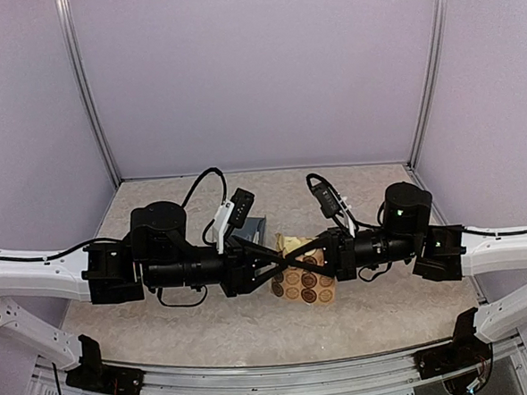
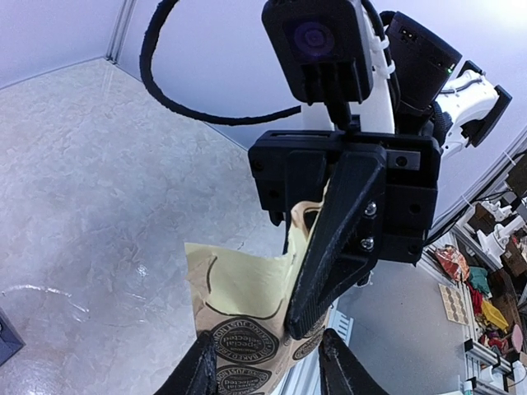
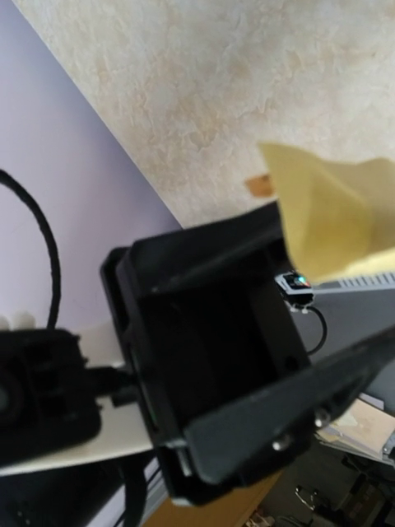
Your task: Place the letter into the envelope and seal it
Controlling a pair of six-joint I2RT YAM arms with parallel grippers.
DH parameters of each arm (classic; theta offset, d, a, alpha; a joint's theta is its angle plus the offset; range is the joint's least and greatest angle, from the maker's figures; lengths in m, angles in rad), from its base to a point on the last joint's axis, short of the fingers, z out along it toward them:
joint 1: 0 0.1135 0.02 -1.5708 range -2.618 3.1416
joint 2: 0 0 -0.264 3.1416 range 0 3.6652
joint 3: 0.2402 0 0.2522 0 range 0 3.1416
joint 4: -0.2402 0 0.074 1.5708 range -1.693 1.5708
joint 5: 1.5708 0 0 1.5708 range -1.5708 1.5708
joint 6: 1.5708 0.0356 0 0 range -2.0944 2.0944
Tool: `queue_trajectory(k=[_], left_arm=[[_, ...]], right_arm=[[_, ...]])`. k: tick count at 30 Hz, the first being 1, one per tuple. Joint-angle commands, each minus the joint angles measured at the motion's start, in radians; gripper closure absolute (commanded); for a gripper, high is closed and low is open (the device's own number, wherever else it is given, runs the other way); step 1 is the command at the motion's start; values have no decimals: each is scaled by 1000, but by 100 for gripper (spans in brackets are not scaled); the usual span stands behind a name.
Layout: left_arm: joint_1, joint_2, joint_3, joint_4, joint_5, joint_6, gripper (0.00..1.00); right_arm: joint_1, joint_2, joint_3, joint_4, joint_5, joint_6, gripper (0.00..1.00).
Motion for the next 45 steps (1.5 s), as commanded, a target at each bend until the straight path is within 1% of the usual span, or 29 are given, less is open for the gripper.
queue_trajectory(k=[1, 3, 6, 10, 13, 21, 25, 34, 45], left_arm=[[-7, 9, 33, 0, -9, -3, 62], [-7, 12, 34, 7, 2, -3, 64], [-7, 15, 33, 7, -2, -3, 70], [-6, 15, 32, 5, -17, -6, 75], [-6, 20, 34, 2, -20, -8, 75], [-5, 20, 35, -27, -60, -11, 84], [-5, 16, 33, -39, -87, -14, 87], [-5, 3, 30, -51, -122, -18, 87], [-4, -31, 10, -57, -130, -24, 87]], right_arm=[[4, -21, -11, 44, -35, 3, 100], [4, -19, -13, 47, -37, 3, 100], [4, -19, -14, 54, -43, 9, 100], [4, -19, -15, 58, -48, 9, 100], [4, -19, -15, 58, -50, 8, 100], [4, -20, -16, 57, -47, 7, 100], [3, -23, -19, 55, -45, 7, 100], [4, -26, -24, 48, -34, 6, 100], [4, -24, -21, 4, 19, 1, 100]])
